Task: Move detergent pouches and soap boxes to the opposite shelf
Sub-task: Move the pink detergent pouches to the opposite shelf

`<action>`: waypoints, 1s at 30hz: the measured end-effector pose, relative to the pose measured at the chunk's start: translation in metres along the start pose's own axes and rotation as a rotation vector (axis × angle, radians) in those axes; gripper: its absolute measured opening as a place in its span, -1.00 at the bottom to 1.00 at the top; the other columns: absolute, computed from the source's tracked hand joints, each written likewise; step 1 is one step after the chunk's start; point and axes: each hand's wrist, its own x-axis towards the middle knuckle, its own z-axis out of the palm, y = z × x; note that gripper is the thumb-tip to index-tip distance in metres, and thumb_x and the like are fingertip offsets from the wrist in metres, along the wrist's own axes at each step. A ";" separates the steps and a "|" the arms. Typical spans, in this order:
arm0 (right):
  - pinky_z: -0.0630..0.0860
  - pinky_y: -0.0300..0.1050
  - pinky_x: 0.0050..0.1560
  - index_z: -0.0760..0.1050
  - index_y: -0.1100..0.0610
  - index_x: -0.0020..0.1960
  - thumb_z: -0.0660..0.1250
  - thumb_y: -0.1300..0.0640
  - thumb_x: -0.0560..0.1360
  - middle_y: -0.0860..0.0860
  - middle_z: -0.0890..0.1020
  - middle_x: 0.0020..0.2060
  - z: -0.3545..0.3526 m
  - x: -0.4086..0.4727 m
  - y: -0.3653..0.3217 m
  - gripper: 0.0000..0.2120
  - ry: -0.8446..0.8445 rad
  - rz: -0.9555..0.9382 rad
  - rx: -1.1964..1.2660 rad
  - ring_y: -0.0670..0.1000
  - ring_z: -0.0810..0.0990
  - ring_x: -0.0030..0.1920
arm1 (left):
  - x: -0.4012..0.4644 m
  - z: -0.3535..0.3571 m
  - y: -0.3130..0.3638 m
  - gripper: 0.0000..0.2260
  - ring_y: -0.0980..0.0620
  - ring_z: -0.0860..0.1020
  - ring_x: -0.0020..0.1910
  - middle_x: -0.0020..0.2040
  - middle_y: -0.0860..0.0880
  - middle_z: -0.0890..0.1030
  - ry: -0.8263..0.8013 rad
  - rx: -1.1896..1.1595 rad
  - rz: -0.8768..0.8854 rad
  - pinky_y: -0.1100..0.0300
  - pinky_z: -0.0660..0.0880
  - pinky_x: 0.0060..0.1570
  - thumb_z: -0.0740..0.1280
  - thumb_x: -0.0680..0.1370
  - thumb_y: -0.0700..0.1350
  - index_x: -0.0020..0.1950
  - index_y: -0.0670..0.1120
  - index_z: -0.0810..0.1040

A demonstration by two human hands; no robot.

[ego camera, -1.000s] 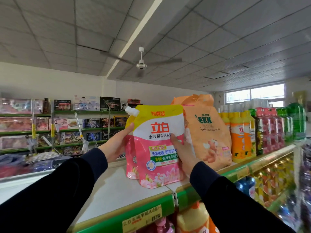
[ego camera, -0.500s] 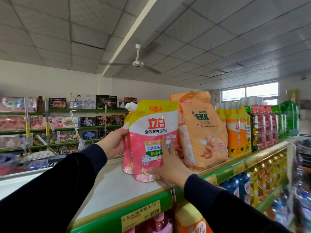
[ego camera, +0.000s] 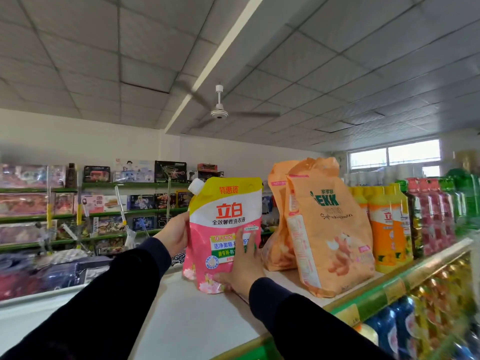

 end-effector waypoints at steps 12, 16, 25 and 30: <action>0.50 0.17 0.35 0.24 -0.12 0.47 0.50 -0.05 0.48 -0.03 0.53 0.34 -0.036 0.027 0.027 -0.33 0.132 -0.058 0.803 0.05 0.53 0.36 | -0.019 -0.013 0.009 -0.24 -0.05 0.65 0.17 0.24 -0.01 0.67 -0.075 0.323 0.129 -0.02 0.53 0.14 0.20 0.41 0.56 0.44 0.11 0.44; 0.63 0.06 0.16 0.12 -0.15 0.56 0.45 0.00 0.54 -0.06 0.58 0.29 -0.041 0.035 0.023 -0.28 0.061 -0.036 0.960 0.01 0.63 0.21 | -0.018 0.001 0.005 -0.59 -0.14 0.70 0.06 0.22 -0.14 0.65 0.072 0.416 0.181 -0.08 0.65 0.01 0.41 0.59 0.05 0.36 -0.07 0.41; 0.65 0.07 0.14 0.10 -0.19 0.59 0.43 -0.03 0.55 -0.08 0.62 0.26 -0.033 0.036 0.028 -0.26 0.121 -0.028 0.931 0.01 0.66 0.20 | -0.020 0.002 0.002 -0.61 -0.10 0.69 0.04 0.20 -0.13 0.65 0.080 0.327 0.155 0.07 0.62 -0.14 0.38 0.62 0.01 0.38 -0.09 0.38; 0.64 0.10 0.15 0.11 -0.14 0.58 0.44 -0.04 0.54 -0.07 0.62 0.27 -0.033 0.033 0.029 -0.26 0.120 -0.010 0.912 0.00 0.67 0.16 | -0.022 0.002 -0.001 -0.44 0.00 0.67 -0.03 0.18 -0.06 0.59 0.100 0.328 0.150 0.21 0.60 -0.32 0.47 0.54 0.02 0.41 -0.03 0.26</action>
